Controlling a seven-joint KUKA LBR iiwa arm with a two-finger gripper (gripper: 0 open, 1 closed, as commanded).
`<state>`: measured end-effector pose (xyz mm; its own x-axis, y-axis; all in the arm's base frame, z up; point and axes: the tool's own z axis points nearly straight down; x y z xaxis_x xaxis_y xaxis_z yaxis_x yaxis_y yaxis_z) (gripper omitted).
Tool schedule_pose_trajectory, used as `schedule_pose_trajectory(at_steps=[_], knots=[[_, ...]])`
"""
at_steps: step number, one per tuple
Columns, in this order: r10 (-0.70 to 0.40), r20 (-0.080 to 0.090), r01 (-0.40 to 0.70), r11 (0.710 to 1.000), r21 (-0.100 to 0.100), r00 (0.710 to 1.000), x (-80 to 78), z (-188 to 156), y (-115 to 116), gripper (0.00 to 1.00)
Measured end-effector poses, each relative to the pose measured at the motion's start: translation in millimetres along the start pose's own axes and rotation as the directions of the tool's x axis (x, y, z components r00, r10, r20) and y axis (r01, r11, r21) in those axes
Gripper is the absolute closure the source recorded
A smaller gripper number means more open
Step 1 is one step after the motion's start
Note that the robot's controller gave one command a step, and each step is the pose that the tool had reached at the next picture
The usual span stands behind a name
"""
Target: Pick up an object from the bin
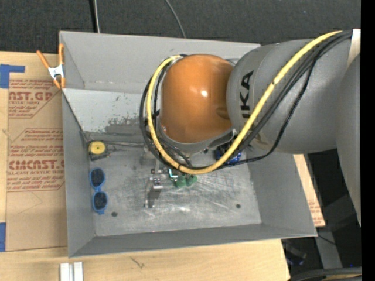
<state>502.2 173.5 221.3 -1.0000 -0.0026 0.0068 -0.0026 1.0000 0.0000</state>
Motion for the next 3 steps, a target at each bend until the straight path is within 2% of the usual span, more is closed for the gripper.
schedule_pose_trajectory(at_steps=[1, 2, 3], knots=[[-0.125, 0.001, 0.125, 0.992, 0.000, 0.992, 7.7, 112, 75, 0.00], [-0.119, 0.006, 0.119, 0.993, 0.000, 0.993, 5.4, 108, 72, 1.00], [-0.105, 0.017, 0.105, 0.994, -0.004, 0.994, -5.9, -10, 75, 1.00]])
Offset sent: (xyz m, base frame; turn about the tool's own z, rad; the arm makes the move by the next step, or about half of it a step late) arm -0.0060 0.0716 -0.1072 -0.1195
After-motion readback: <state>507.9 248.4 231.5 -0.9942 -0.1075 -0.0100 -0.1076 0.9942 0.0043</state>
